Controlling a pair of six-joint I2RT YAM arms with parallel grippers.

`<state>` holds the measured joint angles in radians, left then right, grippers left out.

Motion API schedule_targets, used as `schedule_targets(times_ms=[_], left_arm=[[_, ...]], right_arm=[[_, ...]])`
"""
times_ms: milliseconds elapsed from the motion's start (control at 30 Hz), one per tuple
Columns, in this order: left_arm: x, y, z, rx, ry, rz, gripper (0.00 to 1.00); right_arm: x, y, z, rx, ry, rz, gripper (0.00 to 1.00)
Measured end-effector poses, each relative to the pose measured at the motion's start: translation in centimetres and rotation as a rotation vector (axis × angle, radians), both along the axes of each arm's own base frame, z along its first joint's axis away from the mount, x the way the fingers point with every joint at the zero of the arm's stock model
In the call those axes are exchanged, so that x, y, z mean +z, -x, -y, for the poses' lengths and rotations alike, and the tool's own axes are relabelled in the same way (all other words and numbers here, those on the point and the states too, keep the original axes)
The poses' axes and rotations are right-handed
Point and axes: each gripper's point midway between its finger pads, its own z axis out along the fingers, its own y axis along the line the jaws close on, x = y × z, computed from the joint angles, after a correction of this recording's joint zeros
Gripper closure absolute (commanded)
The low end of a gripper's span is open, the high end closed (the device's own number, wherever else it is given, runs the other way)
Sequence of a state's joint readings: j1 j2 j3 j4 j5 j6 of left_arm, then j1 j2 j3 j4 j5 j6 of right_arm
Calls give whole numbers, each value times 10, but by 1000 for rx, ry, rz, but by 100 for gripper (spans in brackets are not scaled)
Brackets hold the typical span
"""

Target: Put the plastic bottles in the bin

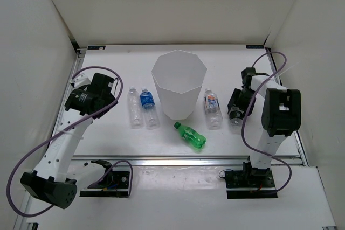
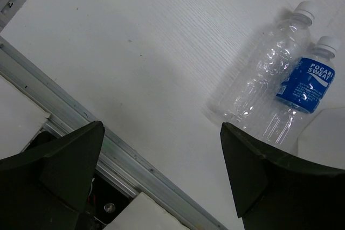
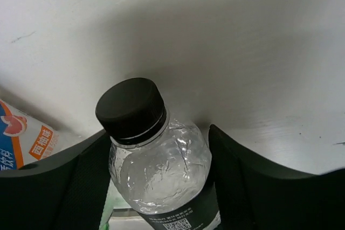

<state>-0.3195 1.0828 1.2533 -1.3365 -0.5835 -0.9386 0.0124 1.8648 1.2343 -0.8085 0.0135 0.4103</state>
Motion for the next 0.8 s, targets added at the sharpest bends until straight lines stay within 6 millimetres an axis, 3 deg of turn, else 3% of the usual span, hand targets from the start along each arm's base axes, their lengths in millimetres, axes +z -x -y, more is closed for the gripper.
schedule_targets(times_ms=[200,300,400,500,633,700,800], left_arm=[[1,-8,2,2,-5,-15,0],[-2,-10,3,-1,-7,-27,0],[-3,-11,6,-7,4,-29,0],[-5,-11,7,-10,9,-29,0],[-9,-9,7,-21,12,-21,0],[-8,-9,7,-33,15,-4,0],[-4,-12,9,-60,24,28,0]], right_arm=[[-1,1,1,-16,-14,0,67],[6,0,9,-37,8,17,76],[30,-1,18,-71,37,75,80],[82,-4,23,-110,54,184,83],[193,-40,12,-127,13,486,83],[254,-57,-9,-91,-37,657,82],[334,-69,-66,28,-139,859,77]])
